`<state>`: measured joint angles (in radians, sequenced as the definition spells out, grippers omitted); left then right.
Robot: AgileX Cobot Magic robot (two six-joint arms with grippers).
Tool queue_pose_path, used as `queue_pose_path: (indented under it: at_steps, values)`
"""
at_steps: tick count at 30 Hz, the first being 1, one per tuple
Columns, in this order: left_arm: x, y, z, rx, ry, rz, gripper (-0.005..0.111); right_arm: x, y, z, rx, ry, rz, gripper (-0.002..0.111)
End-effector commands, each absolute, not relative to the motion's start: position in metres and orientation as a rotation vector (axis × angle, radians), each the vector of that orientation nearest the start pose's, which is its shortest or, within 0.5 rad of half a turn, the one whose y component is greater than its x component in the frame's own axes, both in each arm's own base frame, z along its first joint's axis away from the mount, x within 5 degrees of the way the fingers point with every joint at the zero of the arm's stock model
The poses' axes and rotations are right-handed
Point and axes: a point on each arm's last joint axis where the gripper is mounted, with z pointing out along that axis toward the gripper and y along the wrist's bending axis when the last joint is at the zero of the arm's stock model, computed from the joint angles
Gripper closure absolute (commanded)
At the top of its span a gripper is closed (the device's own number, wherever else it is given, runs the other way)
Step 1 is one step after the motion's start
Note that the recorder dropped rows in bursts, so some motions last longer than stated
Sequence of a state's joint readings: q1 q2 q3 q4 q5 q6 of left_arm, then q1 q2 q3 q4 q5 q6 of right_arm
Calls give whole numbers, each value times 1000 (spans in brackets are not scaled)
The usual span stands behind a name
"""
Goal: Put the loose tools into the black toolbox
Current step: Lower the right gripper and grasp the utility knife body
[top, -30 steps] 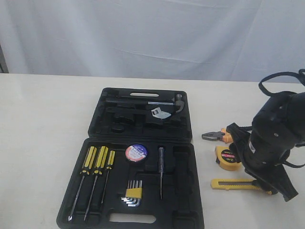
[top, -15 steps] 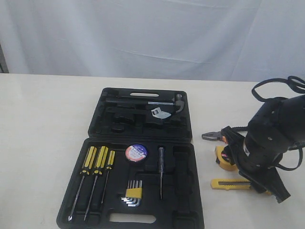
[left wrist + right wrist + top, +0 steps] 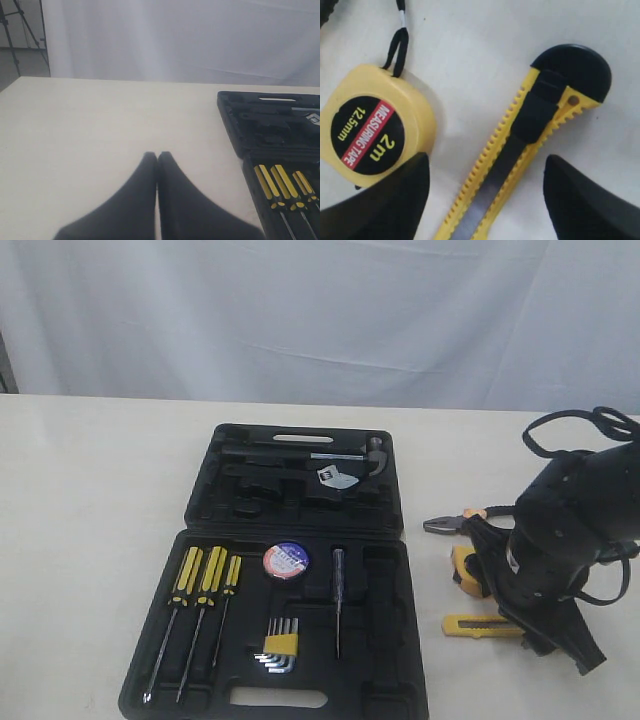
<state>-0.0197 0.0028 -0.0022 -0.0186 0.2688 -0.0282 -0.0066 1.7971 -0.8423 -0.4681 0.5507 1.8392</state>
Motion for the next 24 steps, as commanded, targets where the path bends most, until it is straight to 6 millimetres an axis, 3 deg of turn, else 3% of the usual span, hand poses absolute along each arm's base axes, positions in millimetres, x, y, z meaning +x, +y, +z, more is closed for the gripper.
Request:
queue_pose_path:
  at_steps: [1,15,18,24]
  values:
    - [55,-2,189,-21,1753,-58,107,296,-25,126,1896,2116,-103,46]
    - [55,-2,189,-21,1753,-58,107,297,-24,117,1883,2167,-111,47]
    - [55,-2,189,-21,1753,-58,107,295,-25,117,1881,2185,-147,66]
    - [55,-2,189,-21,1753,-58,107,294,-21,116,1718,2366,-146,108]
